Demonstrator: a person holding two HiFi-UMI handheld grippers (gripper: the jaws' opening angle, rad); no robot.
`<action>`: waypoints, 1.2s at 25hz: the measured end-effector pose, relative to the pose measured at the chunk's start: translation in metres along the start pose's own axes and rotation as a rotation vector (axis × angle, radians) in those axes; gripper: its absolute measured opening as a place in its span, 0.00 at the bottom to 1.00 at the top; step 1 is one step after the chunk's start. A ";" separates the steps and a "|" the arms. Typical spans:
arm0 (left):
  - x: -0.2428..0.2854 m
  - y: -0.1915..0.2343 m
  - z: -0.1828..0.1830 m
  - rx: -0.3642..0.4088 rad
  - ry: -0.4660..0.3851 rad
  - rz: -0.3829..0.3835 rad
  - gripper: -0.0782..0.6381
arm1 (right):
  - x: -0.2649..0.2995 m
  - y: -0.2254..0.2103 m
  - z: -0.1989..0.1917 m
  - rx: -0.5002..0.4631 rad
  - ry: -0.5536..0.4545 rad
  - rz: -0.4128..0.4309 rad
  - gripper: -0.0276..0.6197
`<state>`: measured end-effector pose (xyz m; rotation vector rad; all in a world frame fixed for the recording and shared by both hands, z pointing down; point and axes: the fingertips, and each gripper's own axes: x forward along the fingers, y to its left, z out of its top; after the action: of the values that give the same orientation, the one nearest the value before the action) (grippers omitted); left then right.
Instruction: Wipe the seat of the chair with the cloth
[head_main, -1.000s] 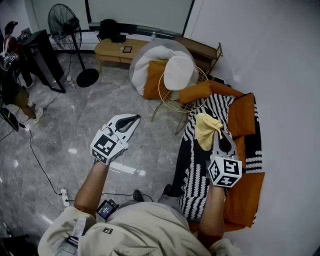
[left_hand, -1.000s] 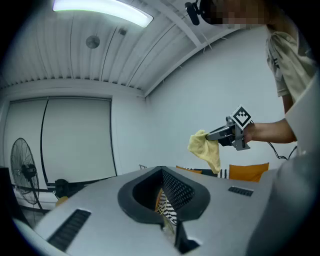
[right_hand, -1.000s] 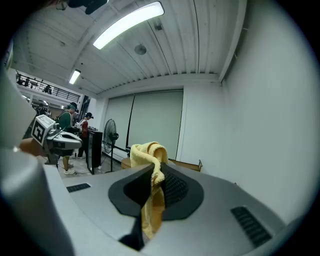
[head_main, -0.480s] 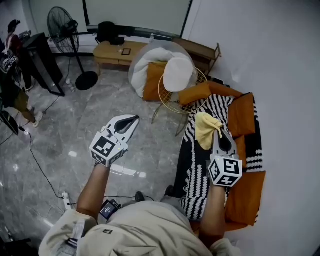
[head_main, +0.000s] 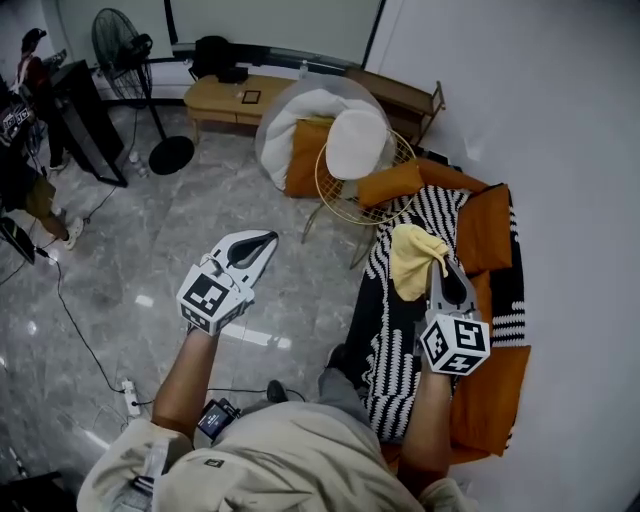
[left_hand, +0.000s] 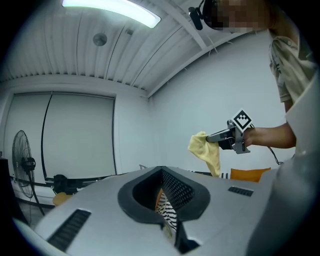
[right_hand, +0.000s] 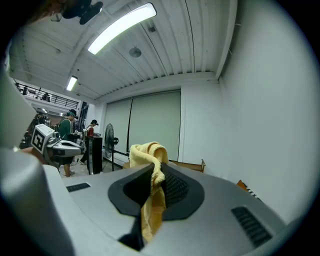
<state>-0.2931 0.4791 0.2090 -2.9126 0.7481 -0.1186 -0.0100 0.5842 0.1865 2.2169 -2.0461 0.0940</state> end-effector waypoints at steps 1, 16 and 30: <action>0.005 0.003 -0.003 0.000 0.008 0.008 0.13 | 0.008 -0.005 -0.002 0.006 0.002 0.004 0.11; 0.150 0.028 0.001 0.026 0.092 0.135 0.13 | 0.153 -0.129 -0.003 0.072 -0.018 0.132 0.11; 0.227 0.051 0.004 0.039 0.147 0.196 0.13 | 0.236 -0.189 -0.006 0.118 -0.020 0.187 0.11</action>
<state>-0.1188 0.3251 0.2070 -2.7976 1.0374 -0.3258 0.1976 0.3661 0.2135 2.0922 -2.3113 0.2156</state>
